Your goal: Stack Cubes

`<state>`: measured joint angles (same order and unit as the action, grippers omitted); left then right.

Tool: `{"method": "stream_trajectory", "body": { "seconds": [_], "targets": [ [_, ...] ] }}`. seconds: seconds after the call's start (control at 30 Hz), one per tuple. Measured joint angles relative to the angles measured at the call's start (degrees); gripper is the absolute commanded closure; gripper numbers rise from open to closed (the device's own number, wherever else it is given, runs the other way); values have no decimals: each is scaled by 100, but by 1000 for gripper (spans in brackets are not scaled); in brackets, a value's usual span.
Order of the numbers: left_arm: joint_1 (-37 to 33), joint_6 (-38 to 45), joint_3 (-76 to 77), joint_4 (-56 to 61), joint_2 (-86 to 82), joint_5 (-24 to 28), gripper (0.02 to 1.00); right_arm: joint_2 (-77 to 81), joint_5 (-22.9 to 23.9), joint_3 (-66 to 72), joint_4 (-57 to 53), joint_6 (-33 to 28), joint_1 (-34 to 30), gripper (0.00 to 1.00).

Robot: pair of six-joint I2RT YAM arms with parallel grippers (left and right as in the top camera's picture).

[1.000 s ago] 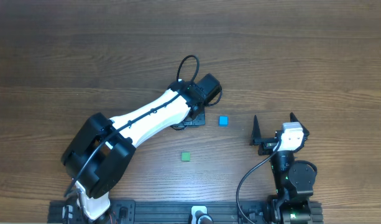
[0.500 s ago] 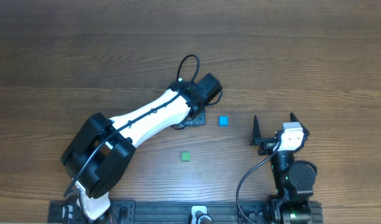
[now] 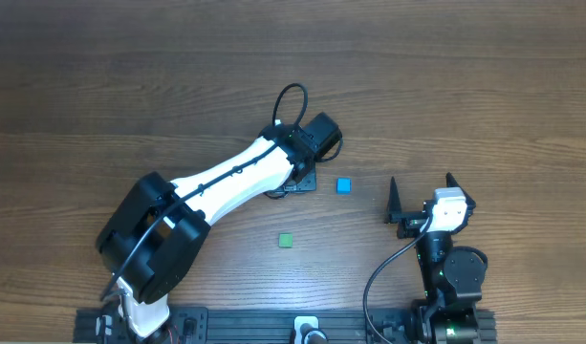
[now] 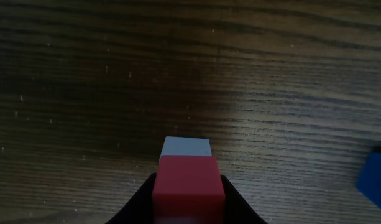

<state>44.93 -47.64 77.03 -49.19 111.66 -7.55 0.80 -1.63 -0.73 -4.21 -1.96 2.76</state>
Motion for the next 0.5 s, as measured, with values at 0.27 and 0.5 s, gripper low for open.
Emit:
{"method": "stream_trajectory", "body": {
  "seconds": [0.27,0.5],
  "targets": [
    [0,-15,0,-2,4,0,658,0,0,0,0,-2,0,7],
    [0,-17,0,-4,44,-2,474,0,2,0,0,0,0,7]
  ]
}}
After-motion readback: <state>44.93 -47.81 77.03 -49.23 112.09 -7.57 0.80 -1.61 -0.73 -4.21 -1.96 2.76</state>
